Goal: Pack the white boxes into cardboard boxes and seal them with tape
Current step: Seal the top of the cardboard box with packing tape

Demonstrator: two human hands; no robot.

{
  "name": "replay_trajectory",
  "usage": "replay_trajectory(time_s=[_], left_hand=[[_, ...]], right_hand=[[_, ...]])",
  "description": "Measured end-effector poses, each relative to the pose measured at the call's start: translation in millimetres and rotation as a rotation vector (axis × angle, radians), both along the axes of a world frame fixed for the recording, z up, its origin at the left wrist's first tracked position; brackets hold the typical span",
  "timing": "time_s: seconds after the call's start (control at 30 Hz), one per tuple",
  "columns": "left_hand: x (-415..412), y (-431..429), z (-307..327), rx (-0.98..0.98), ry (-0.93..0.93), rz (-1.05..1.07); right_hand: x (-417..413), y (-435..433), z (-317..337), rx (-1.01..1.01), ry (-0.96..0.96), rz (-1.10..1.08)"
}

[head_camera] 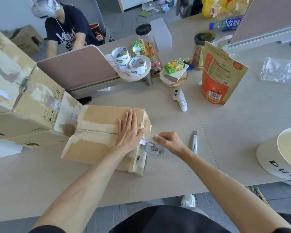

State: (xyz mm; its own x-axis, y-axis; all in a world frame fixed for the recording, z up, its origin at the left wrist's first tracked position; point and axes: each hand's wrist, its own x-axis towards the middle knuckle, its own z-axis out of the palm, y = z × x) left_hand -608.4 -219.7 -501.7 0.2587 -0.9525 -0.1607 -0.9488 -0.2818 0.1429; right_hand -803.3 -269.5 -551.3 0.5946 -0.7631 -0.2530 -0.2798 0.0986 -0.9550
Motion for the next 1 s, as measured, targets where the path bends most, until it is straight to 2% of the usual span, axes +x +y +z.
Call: replay_trajectory(time_s=[0.13, 0.27, 0.43, 0.53, 0.67, 1.0], left_hand=[[-3.5, -0.8, 2.0, 0.015, -0.014, 0.014], [-2.0, 1.0, 3.0, 0.114, -0.022, 0.057], [-5.7, -2.2, 4.0, 0.143, -0.044, 0.094], [-7.4, -2.5, 3.6, 0.133, -0.052, 0.103], [-6.4, -1.6, 5.7, 0.163, -0.019, 0.091], [1.2, -2.0, 18.6, 0.297, 0.07, 0.059]], right_hand=[[3.5, 1.5, -13.6, -0.013, 0.122, -0.004], [14.5, -0.4, -22.0, 0.046, 0.209, -0.02], [6.7, -2.1, -26.0, 0.085, 0.15, -0.1], [1.8, 3.2, -30.8, 0.022, 0.118, -0.093], [5.4, -1.1, -25.6, -0.111, 0.176, -0.109], [-10.8, -5.8, -23.5, -0.291, 0.29, -0.071]])
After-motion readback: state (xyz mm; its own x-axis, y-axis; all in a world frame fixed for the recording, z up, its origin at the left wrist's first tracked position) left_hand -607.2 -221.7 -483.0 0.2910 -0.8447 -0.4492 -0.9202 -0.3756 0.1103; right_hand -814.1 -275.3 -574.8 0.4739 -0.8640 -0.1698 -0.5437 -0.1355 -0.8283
